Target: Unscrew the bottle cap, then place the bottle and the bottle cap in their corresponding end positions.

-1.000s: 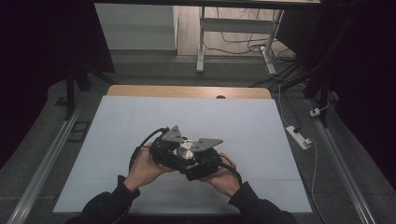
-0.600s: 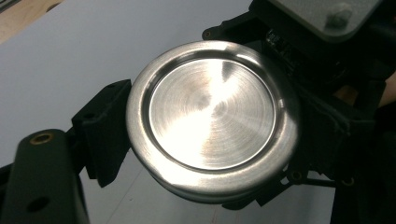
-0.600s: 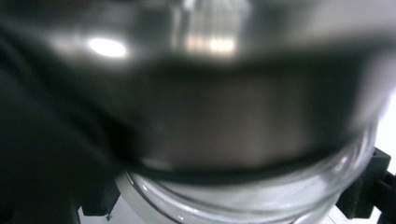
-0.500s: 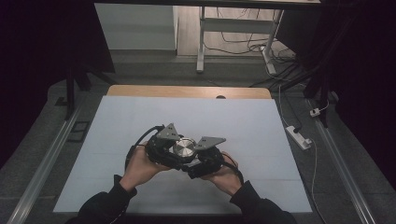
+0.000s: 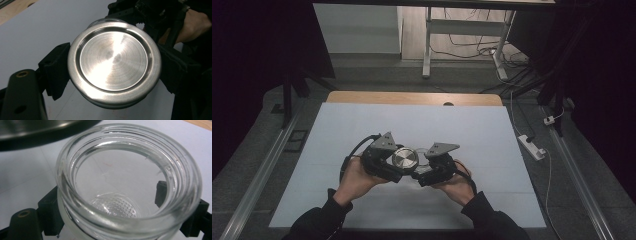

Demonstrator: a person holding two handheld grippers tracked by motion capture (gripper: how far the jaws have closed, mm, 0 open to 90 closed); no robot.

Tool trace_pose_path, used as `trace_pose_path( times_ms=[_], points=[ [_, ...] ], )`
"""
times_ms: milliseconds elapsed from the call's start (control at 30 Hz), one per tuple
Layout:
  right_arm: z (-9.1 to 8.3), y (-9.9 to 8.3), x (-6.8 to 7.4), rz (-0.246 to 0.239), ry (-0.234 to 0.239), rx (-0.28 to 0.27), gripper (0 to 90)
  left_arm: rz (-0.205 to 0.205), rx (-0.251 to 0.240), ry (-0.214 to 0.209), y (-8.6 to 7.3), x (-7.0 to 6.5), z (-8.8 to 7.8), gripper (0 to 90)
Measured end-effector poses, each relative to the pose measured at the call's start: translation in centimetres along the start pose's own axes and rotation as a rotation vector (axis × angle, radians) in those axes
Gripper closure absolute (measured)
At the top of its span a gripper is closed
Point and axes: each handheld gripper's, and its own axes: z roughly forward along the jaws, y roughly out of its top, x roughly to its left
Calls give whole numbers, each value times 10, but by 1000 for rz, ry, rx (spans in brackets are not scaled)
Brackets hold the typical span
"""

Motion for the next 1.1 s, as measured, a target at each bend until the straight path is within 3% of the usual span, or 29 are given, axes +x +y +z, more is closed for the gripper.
trace_pose_path(
  times_ms=[333, 1100],
  points=[
    [-1, -1, -11, 12, -26, -3, 146, -12, 4, -21, -10, 0, -1, 186],
    [6, 6, -28, 31, -54, -12, 146, 36, 14, -68, -27, -10, 13, 186]
  ],
)
